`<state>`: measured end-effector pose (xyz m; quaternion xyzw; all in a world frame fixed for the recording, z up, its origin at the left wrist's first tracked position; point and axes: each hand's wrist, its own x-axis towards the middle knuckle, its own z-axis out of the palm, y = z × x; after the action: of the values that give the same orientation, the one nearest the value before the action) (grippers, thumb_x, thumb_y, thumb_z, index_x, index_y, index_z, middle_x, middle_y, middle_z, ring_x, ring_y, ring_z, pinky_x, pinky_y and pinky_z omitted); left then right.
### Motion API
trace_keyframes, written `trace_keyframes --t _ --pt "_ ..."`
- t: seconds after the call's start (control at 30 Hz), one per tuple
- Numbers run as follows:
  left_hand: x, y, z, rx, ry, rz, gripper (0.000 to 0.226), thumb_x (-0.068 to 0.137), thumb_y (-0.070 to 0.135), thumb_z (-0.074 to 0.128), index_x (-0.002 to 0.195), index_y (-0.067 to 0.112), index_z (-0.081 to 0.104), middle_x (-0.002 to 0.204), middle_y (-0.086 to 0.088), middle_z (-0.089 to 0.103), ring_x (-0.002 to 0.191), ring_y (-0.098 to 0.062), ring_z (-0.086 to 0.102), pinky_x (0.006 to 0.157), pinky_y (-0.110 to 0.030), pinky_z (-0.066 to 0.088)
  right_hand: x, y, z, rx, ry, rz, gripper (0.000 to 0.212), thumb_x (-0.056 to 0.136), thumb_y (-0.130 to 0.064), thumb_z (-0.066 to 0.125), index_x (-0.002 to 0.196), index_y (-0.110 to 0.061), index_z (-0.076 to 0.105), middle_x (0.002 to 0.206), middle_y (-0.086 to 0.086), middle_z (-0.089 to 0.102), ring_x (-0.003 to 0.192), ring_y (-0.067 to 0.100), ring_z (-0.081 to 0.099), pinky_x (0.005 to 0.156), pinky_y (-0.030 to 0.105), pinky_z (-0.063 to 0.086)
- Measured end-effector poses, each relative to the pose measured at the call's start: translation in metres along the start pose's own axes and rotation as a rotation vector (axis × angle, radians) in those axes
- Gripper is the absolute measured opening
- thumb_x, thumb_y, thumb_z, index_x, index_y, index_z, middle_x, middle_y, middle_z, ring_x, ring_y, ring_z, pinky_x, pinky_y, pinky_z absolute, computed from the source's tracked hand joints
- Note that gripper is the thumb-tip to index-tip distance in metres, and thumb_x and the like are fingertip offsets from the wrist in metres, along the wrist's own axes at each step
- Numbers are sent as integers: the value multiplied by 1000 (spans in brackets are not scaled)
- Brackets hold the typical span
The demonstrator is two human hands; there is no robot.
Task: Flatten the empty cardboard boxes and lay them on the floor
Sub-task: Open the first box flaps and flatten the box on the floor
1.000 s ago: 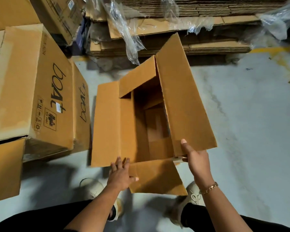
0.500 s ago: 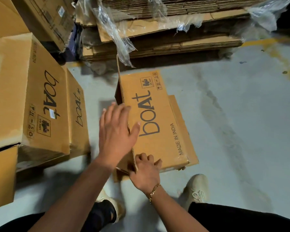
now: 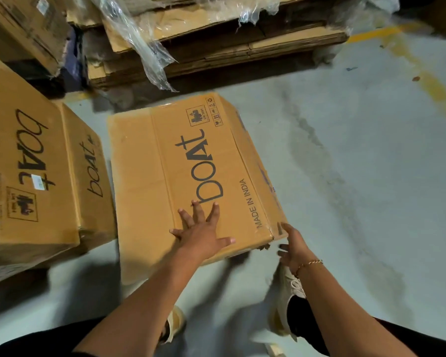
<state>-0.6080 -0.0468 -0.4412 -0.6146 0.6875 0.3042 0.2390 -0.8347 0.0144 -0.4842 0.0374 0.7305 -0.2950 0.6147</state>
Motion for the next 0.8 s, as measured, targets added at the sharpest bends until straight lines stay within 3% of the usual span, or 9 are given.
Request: trace_keyframes --t 0.1,0.2,0.27,0.37,0.43,0.5,0.6,0.7,0.8 --pt "-3 -9 -4 44 43 66 105 80 80 50 153 45 -17 161 -11 -31 147 -49 -21 103 -80 26 10 -5 -15 300 -122 33 63 91 -64 44 127 -13 52 109 5 69 108 25 63 97 43 37" --pt "-13 -14 -4 52 75 64 101 79 80 50 154 48 -10 164 -2 -28 150 -40 -18 105 -74 30 -9 -19 -19 635 -136 -113 56 92 -67 43 113 -17 60 94 3 65 84 22 62 80 37 50" --pt "-11 -17 -7 -23 100 41 91 81 80 45 155 50 1 166 5 -21 153 -33 -14 108 -70 25 -24 -21 -16 652 -171 -231 59 92 -72 38 109 -22 64 96 3 68 83 22 64 80 38 53" --pt "-9 -17 -21 -366 132 -9 82 79 91 19 145 48 38 168 9 7 155 -23 1 118 -58 16 -46 -13 -1 321 -187 -433 78 77 -89 36 126 -33 60 125 -2 68 114 18 62 106 48 45" --pt "-12 -16 -31 -570 132 -33 85 76 94 18 142 47 47 164 10 24 154 -24 10 121 -53 15 -55 0 14 -23 -91 -644 96 68 -97 35 138 -34 52 139 -4 58 130 15 52 116 48 36" --pt "-12 -15 -40 -774 144 -42 94 67 102 22 138 48 52 155 12 43 149 -23 27 119 -50 22 -60 17 30 -528 -64 -890 110 67 -99 30 154 -33 32 161 -1 32 147 16 30 122 45 25" --pt "-6 -13 -42 -1002 161 -43 95 60 103 37 130 42 58 136 13 57 133 -21 49 108 -42 35 -61 39 39 -1142 75 -956 118 61 -102 30 158 -40 4 169 -3 -2 153 22 6 121 49 16" --pt "-2 -10 -26 -764 236 -93 100 62 92 48 143 34 41 145 3 53 128 -26 54 106 -47 43 -55 28 33 -1157 107 -990 105 65 -102 22 152 -45 29 165 -5 20 150 22 17 117 50 17" --pt "-4 -14 -10 -625 338 -47 102 74 83 49 154 41 3 163 0 27 143 -27 39 109 -52 40 -46 -14 26 -648 104 -914 74 83 -85 34 133 -35 59 141 -8 55 132 15 46 112 46 34"
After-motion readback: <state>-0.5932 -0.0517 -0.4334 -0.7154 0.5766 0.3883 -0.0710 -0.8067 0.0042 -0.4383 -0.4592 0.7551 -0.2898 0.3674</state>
